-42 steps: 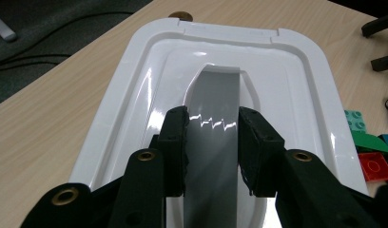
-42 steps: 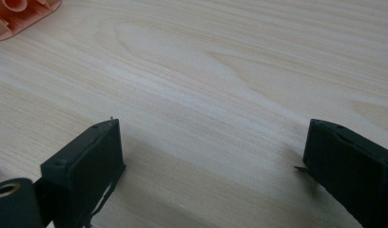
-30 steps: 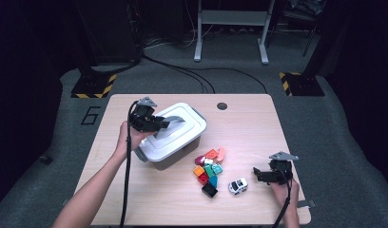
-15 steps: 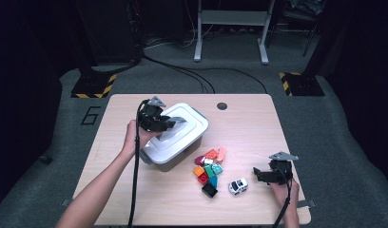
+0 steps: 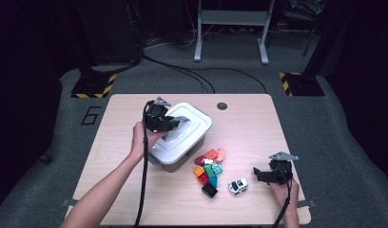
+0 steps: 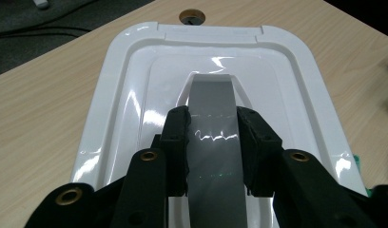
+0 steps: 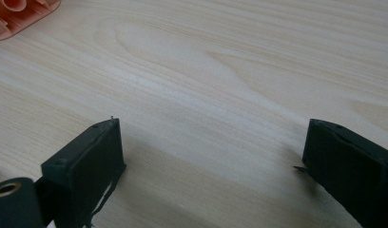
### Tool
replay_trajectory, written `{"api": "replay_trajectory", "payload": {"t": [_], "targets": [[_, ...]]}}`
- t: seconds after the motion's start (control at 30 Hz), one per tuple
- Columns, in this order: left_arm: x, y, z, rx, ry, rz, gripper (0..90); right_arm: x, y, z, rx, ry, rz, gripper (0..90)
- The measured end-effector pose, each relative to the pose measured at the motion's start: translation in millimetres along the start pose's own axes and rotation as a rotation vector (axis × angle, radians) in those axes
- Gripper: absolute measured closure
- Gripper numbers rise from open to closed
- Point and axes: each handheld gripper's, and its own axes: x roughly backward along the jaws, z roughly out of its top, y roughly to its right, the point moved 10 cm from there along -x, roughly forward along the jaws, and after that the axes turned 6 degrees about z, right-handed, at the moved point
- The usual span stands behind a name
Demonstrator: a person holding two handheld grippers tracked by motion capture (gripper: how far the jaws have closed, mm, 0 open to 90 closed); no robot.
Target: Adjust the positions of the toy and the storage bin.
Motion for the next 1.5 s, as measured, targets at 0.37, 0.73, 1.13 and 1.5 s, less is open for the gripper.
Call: {"api": "replay_trajectory", "payload": {"t": [0.37, 0.73, 1.13, 1.5], "targets": [[6.3, 3.7, 4.6, -0.031, 0.017, 0.023, 66.8, -0.2, 0.1, 0.2, 0.004, 0.001, 0.001, 5.6], [24.3, -2.4, 15.5, -0.033, 0.045, 0.036, 66.7, -0.1, 0.1, 0.1, 0.004, 0.001, 0.000, 5.6], [50.6, -24.5, 24.2, -0.009, 0.086, 0.076, 66.7, -0.1, 0.1, 0.1, 0.005, 0.000, 0.000, 5.7], [71.4, -50.5, 24.1, 0.004, 0.102, 0.127, 66.7, -0.2, 0.0, 0.1, 0.004, 0.001, 0.001, 5.6]]}}
